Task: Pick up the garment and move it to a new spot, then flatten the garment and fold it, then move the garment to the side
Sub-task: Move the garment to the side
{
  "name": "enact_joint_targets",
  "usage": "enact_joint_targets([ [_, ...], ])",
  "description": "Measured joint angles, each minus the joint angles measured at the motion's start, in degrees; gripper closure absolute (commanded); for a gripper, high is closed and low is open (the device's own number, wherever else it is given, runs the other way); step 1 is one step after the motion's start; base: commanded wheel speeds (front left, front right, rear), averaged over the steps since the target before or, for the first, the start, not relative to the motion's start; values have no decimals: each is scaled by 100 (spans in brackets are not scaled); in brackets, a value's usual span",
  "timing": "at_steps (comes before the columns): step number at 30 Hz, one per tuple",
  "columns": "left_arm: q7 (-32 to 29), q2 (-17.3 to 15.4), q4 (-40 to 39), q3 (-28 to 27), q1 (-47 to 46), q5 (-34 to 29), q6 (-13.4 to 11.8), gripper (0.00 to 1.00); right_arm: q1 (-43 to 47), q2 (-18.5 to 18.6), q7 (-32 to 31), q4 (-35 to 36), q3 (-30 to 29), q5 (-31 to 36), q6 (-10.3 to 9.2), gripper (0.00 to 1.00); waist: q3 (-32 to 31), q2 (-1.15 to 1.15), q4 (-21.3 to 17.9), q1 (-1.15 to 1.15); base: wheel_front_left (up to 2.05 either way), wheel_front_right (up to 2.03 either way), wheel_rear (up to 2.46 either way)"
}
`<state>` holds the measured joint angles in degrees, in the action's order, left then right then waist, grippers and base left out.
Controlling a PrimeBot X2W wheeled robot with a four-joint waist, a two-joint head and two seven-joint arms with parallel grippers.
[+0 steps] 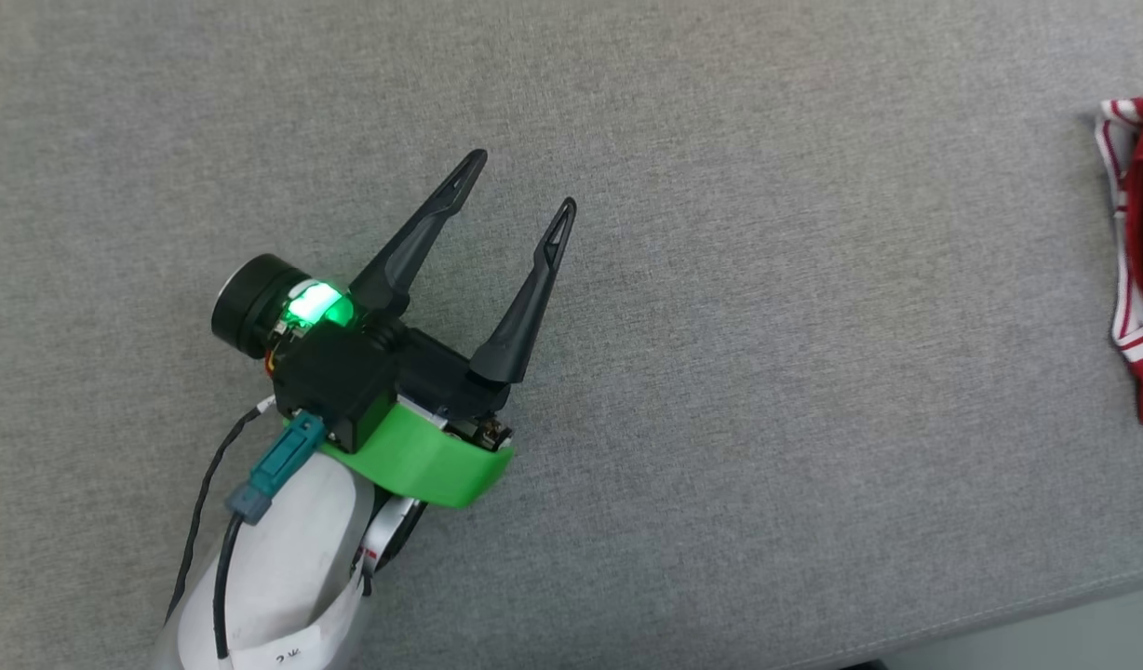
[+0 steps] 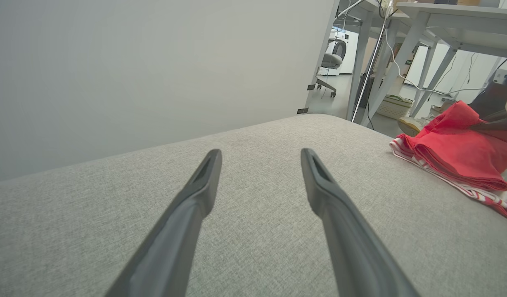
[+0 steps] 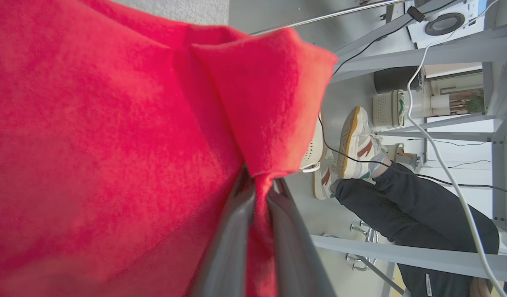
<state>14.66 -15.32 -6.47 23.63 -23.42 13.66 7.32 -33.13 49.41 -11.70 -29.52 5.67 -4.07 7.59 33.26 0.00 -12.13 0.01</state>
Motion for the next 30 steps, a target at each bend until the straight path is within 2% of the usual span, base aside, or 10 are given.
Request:
enact_joint_targets([
  [6,0,-5,-113,-1,-49,0,0,0,-140,-158,88,-229,-318,282,1,100,253,0,18,0,0,0,0],
  [7,0,5,-119,-3,-50,0,0,0,-149,-191,89,-264,-378,325,1,79,260,0,41,0,0,0,0],
  [8,0,12,-122,-3,-51,0,0,0,-168,-213,97,-299,-447,399,1,27,258,0,66,0,0,0,0],
  [9,0,19,-120,-5,-51,0,0,0,-192,-231,130,-315,-492,463,1,0,249,0,83,0,0,0,0],
  [20,1,316,162,-334,155,138,0,0,-259,-552,248,-145,-634,680,0,0,-312,0,205,-1,0,0,0],
  [26,0,454,491,-821,782,287,0,0,-185,-973,390,296,-511,425,0,0,-911,-1,273,-1,0,0,0],
  [30,1,486,783,-1155,1249,190,-16,0,85,-1406,544,746,-543,-42,0,0,-1409,-1,333,-2,0,0,0],
])
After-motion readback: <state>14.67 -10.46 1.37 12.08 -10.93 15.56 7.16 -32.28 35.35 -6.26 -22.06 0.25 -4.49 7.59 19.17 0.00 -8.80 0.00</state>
